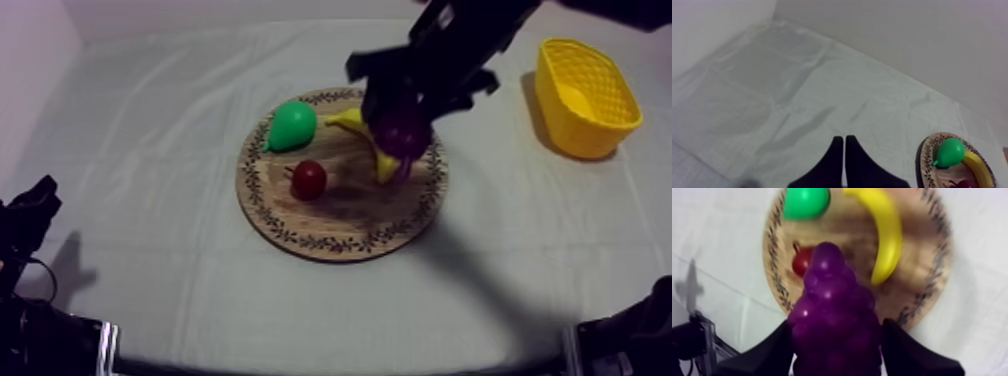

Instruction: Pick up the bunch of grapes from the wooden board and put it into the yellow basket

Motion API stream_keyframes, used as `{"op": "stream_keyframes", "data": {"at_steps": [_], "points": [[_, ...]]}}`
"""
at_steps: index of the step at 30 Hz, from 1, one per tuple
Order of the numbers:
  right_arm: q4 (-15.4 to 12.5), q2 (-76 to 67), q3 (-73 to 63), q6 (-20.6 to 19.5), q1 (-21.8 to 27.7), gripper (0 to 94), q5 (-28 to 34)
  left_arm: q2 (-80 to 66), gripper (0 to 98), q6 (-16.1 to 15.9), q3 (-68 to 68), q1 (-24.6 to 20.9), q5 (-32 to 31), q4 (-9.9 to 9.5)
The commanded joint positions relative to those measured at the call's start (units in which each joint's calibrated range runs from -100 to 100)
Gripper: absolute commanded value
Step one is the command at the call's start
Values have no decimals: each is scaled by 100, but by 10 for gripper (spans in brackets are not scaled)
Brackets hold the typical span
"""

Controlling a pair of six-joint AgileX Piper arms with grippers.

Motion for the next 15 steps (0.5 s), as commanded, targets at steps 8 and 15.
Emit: {"op": "stream_keyframes", "data": {"at_steps": [8,15], "points": [[213,-780,-110,206,1016,346,-79,5,1,1,0,-3,-1,1],[237,-535,-305,420,2008,345,-297,5,1,1,0,-3,-1,1]]}}
